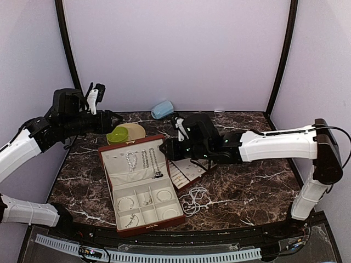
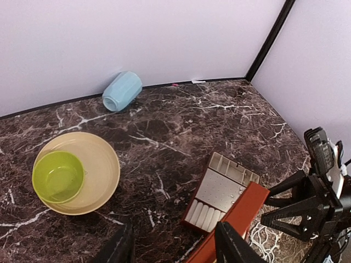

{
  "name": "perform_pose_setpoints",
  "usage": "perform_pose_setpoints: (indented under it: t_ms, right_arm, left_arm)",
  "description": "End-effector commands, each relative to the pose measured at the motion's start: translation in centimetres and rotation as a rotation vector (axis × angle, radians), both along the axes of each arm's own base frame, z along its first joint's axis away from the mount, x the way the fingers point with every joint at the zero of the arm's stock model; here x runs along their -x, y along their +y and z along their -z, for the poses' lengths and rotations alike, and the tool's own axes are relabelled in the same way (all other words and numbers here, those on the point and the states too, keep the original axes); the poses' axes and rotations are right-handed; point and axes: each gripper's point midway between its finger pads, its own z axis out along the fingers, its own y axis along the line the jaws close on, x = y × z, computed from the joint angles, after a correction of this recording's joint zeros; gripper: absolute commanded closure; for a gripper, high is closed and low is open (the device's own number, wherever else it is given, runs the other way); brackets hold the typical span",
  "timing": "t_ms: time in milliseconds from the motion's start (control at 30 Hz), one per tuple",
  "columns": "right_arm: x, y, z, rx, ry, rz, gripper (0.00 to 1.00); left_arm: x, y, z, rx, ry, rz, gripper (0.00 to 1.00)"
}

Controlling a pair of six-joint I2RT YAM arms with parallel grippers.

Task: Organize the mixed jewelry
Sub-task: Hang the necklace on the necklace hanger, then move the jewelry box to the center of the board.

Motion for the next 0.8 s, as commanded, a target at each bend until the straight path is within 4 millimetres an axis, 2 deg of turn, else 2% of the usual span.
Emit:
perform_pose_setpoints:
  t_ms: [0,100,233,467,633,767]
  right_arm:
    - [-2.1,0.1,1.4,0.083,-0.048,0.061,0.56]
    - [-2.7,0.8,2.0,0.100,-0.053,0.069,0.59]
    - [-3.1,1.5,2.6,0.104,-0.044,0.078,0.70]
    - [-4.2,1.5,3.0,0.061,0.003,0.188,0.99]
    - [-4.9,1.6,1.7,0.040,-0.020,0.258,1.00]
    - [-6.2,1.0,0.3,0.026,-0.061,0.355,1.00]
  left_arm:
    - [-0.4,2.4,-1.0,0.011,-0.009,-0.026,0.47]
    - [-1.1,4.0,-1.4,0.016,-0.043,-0.074,0.47]
    - [-1.7,5.9,-1.5,0.006,-0.082,-0.157,0.46]
    - [-1.9,7.5,-1.8,0.000,-0.157,-0.236,0.45]
    - [-1.9,6.6,-1.9,-0.042,-0.202,-0.160,0.42]
    - [-2.2,6.0,-1.3,-0.068,-0.196,-0.127,0.41]
